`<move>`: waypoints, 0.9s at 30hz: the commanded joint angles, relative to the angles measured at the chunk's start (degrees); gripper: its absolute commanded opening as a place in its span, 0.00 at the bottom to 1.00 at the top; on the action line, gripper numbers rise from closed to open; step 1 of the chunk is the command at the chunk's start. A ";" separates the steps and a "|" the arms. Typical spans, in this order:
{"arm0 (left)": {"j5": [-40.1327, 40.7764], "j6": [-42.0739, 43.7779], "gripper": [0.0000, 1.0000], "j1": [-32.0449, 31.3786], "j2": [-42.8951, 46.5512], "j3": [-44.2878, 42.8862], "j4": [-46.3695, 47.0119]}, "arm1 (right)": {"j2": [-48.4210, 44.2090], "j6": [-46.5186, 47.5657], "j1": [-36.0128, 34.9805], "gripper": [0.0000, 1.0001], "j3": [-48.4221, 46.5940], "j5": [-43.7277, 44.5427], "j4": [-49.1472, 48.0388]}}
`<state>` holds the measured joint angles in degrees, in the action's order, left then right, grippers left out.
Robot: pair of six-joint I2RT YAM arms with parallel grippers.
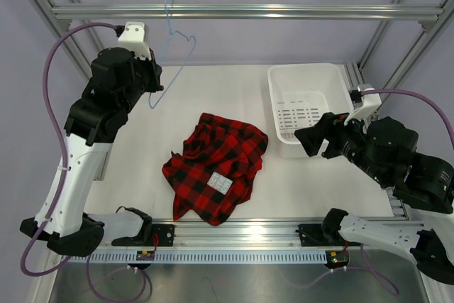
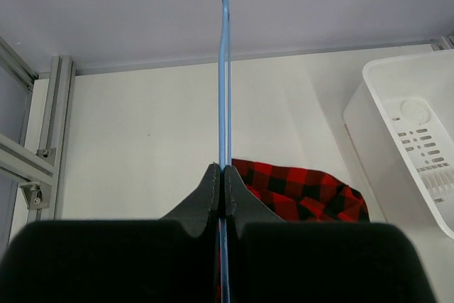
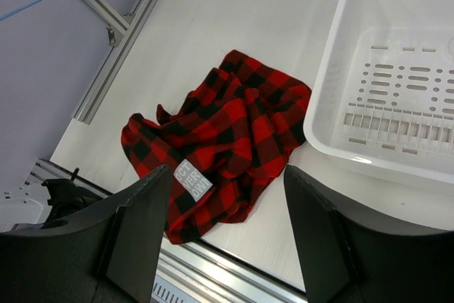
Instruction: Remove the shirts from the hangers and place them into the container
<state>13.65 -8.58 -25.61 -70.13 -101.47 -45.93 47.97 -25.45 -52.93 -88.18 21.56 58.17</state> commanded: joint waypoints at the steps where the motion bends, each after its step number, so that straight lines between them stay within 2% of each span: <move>1: -2.93 0.76 0.00 1.34 -0.01 1.53 4.36 | 0.11 0.93 -0.51 0.73 0.47 1.20 -1.31; 9: -3.45 0.67 0.00 2.31 0.16 4.17 5.24 | 0.90 0.49 -0.51 0.73 0.99 0.76 -2.01; 16: -3.19 -1.26 0.00 2.31 2.71 10.58 6.46 | 4.06 1.54 -0.51 0.74 3.19 -2.91 -4.46; 17: -2.84 -1.61 0.08 2.40 3.06 12.68 7.17 | 4.85 1.81 -0.51 0.74 3.80 -3.80 -5.08; 19: -2.93 -2.40 0.14 2.40 4.12 14.36 7.78 | 7.22 1.81 -0.51 0.74 5.73 -5.12 -6.93; 22: -3.19 -3.20 0.29 2.40 5.17 16.65 8.75 | 9.69 1.20 -0.51 0.74 8.90 -6.79 -10.09; 25: -2.40 -3.46 0.38 2.40 5.62 17.53 8.76 | 11.01 0.93 -0.51 0.75 12.24 -8.90 -14.22; 26: -2.23 -3.72 0.49 2.40 5.79 17.97 8.84 | 11.97 0.84 -0.51 0.75 13.64 -9.69 -15.79; 27: -2.14 -3.73 0.49 2.40 6.14 18.15 8.84 | 12.59 0.93 -0.51 0.75 14.35 -9.70 -16.59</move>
<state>11.81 -11.68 -23.51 -66.35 -83.72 -39.79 60.34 -25.06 -52.95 -75.20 14.98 47.72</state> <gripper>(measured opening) 0.466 0.750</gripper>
